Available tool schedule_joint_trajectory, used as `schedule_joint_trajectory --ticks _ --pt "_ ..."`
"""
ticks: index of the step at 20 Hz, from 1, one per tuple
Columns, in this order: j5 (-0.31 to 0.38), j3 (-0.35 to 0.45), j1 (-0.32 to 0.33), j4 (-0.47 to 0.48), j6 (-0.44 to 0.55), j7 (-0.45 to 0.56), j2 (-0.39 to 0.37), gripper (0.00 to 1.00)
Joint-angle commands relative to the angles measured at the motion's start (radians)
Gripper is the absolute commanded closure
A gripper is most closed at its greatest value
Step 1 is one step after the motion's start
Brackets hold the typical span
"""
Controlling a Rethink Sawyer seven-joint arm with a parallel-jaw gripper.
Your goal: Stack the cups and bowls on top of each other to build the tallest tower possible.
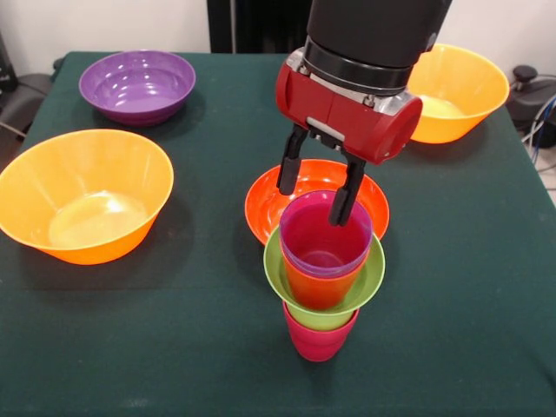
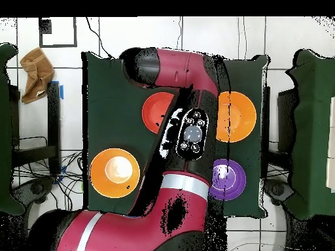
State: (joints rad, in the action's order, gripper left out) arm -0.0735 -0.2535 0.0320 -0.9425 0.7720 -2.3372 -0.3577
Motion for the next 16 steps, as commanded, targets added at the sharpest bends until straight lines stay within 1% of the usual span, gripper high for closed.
schedule_joint_trajectory --ticks 1,6,16 --pt "0.041 0.094 0.011 -0.048 -0.011 0.042 0.017 0.00" --pt "0.040 0.091 0.011 -0.061 0.001 0.047 0.000 0.00" --pt "0.014 0.125 0.034 -0.136 0.022 0.091 -0.106 0.00"
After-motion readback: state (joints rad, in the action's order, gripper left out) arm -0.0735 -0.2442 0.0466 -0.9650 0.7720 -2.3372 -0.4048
